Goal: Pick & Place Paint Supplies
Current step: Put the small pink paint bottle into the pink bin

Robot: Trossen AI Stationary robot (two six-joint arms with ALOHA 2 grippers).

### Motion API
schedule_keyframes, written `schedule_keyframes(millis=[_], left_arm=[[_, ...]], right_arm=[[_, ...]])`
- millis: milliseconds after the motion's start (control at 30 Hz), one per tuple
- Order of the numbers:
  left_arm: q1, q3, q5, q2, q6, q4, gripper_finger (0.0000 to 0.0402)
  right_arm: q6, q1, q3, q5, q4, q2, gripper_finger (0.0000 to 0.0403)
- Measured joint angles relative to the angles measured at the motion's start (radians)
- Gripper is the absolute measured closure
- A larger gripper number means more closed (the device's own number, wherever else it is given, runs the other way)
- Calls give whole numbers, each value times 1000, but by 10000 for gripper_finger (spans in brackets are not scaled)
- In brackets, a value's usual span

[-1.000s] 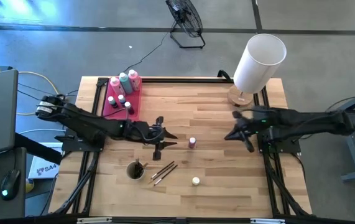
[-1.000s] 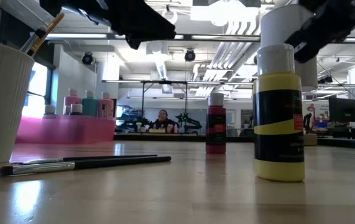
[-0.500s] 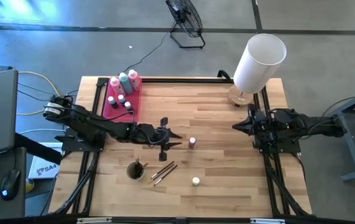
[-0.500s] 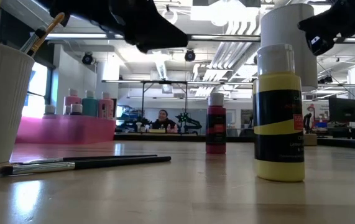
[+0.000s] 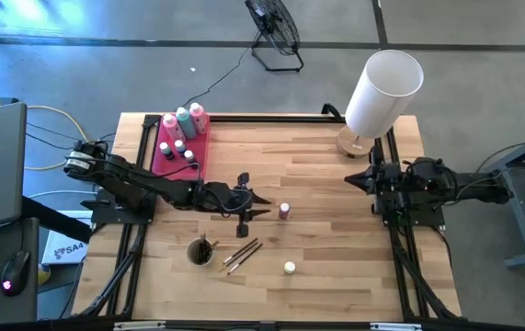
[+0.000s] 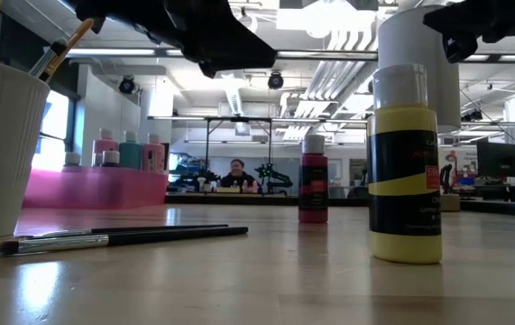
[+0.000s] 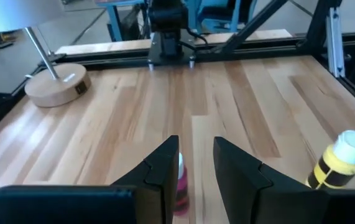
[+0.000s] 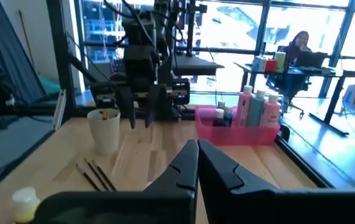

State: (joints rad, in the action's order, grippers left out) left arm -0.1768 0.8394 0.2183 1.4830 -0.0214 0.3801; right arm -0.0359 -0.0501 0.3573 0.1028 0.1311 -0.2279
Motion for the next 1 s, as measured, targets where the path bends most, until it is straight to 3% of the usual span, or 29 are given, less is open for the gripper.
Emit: schedule_keyframes(millis=[267, 467, 600, 1000], left_arm=[[5, 0, 35, 0, -54, 2, 295], [63, 0, -11, 6, 86, -14, 228], [88, 0, -47, 9, 102, -18, 194], [85, 0, -94, 21, 123, -17, 187]], right_arm=[[42, 0, 0, 11, 14, 0, 401], [42, 0, 0, 97, 14, 0, 401], [34, 0, 0, 106, 13, 0, 401], [68, 0, 1, 47, 40, 0, 401]])
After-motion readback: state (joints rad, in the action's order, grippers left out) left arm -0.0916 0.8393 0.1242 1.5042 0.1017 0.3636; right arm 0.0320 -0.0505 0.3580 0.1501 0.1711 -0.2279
